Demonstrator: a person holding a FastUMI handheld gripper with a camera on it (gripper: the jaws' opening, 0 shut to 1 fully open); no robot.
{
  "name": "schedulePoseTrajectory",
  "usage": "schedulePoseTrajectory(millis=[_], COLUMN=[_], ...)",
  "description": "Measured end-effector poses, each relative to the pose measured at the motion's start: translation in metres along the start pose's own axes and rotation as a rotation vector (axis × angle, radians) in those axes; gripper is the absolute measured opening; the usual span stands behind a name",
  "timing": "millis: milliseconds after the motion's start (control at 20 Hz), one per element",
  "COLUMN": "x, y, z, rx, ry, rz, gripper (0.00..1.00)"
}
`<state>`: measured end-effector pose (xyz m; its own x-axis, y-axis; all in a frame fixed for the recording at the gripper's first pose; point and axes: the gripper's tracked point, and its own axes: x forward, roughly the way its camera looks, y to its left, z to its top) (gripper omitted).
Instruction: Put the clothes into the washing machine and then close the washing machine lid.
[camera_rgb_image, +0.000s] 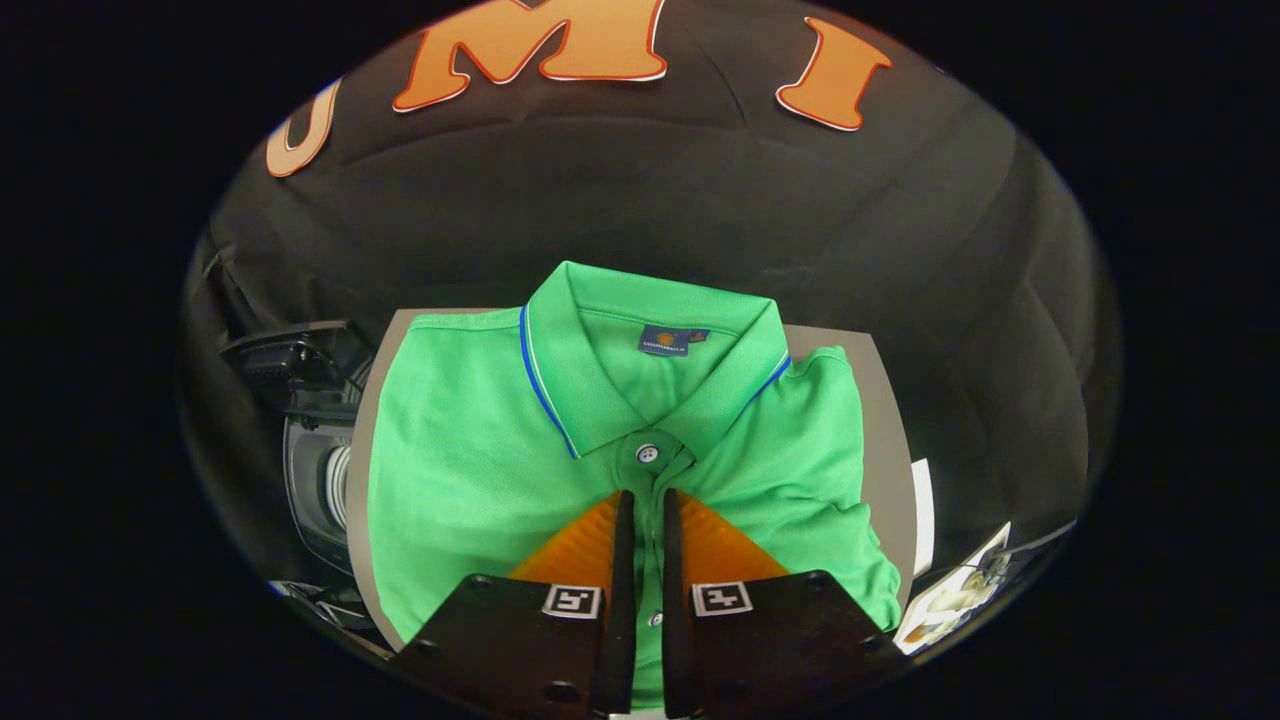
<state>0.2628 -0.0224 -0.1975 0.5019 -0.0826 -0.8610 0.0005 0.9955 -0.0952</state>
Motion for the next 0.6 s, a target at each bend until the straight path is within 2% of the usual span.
schedulePoseTrajectory(millis=[50, 300, 450, 600], x=[0.000, -0.005, -0.020, -0.033], y=[0.000, 0.000, -0.001, -0.005], z=[-0.003, 0.003, 0.012, 0.018], rx=[0.019, 0.038, 0.134, 0.150], ry=[-0.027, -0.153, -0.259, -0.331], rz=[0.004, 0.003, 0.045, 0.052], gripper=[0.09, 0.08, 0.08, 0.08])
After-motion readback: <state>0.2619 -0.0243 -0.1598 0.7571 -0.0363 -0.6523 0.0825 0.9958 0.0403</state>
